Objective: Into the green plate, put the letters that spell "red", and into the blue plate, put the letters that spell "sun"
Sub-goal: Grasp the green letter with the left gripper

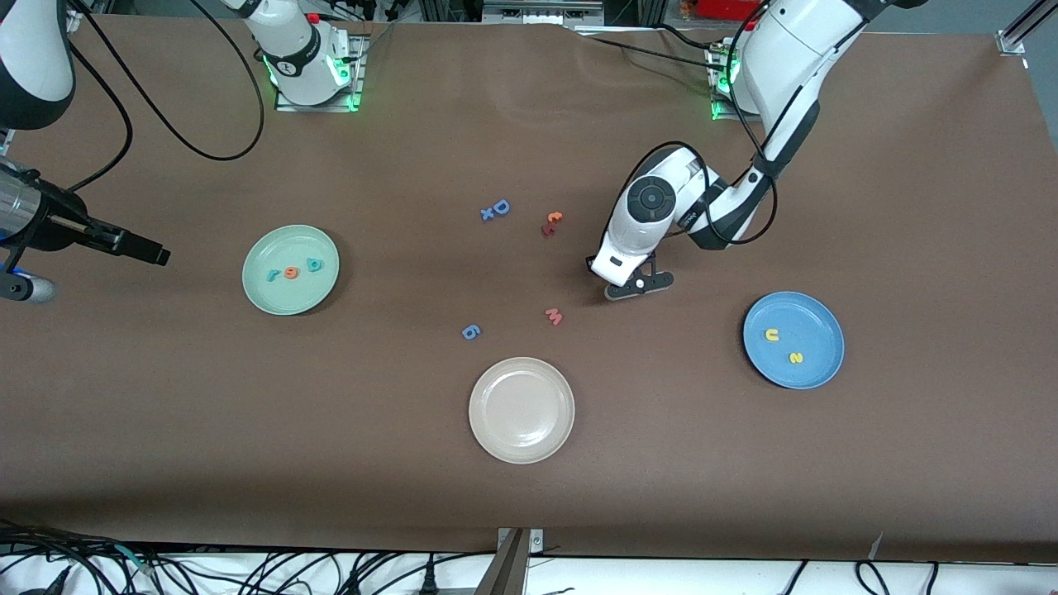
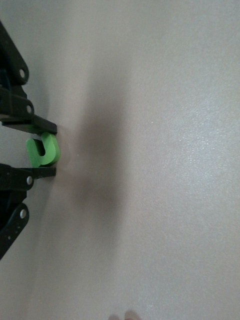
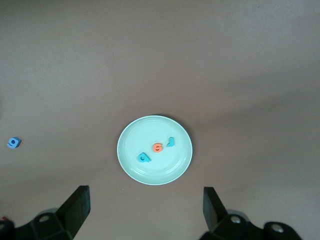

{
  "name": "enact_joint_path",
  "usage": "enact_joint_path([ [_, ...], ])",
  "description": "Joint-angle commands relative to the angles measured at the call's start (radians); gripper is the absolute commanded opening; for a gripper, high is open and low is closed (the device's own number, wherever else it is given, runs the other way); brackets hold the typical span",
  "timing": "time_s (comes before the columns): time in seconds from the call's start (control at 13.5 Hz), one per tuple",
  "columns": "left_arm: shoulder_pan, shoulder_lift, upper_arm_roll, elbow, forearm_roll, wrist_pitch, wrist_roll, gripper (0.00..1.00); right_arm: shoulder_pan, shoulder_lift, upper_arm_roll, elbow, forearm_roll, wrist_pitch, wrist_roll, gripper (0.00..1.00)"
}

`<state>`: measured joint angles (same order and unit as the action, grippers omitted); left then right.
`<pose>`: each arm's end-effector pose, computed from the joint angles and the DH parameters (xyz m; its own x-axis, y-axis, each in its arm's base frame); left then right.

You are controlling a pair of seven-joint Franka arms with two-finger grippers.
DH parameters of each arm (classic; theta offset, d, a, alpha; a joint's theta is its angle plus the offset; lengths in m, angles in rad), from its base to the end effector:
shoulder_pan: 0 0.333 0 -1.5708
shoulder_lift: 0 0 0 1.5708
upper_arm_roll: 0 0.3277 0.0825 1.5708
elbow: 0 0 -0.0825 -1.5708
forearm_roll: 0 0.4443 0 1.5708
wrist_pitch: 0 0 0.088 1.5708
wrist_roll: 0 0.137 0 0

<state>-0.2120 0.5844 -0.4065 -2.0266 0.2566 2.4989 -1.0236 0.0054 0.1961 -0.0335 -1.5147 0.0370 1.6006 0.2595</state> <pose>0.5072 -0.3728 0.1025 0.9654 0.2454 -0.0877 0.2468 -0.9691 0.0051 0.6685 -0.0122 0.5123 0.9519 -0.2845 -0.1139 -0.2864 -0.9581 -0.0009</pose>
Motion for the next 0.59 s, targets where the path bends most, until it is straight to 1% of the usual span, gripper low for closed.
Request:
enact_joint_path([
  [0.0,-0.003,-0.003,0.005,-0.004,0.050,0.009,-0.044,0.19,-0.018,-0.024,0.012,-0.002,0.012,-0.014,-0.011,1.00],
  [0.07,0.002,-0.004,0.005,0.002,0.050,-0.001,-0.036,0.19,-0.016,-0.029,0.009,-0.001,0.015,-0.030,-0.008,1.00],
  [0.3,0.011,-0.023,0.008,0.014,0.052,-0.029,-0.015,0.19,-0.016,-0.027,0.012,0.004,0.009,-0.018,-0.010,1.00],
  [0.52,0.049,-0.047,0.011,0.019,0.059,-0.063,0.084,0.19,-0.015,-0.024,0.015,0.005,0.011,0.013,-0.005,1.00],
])
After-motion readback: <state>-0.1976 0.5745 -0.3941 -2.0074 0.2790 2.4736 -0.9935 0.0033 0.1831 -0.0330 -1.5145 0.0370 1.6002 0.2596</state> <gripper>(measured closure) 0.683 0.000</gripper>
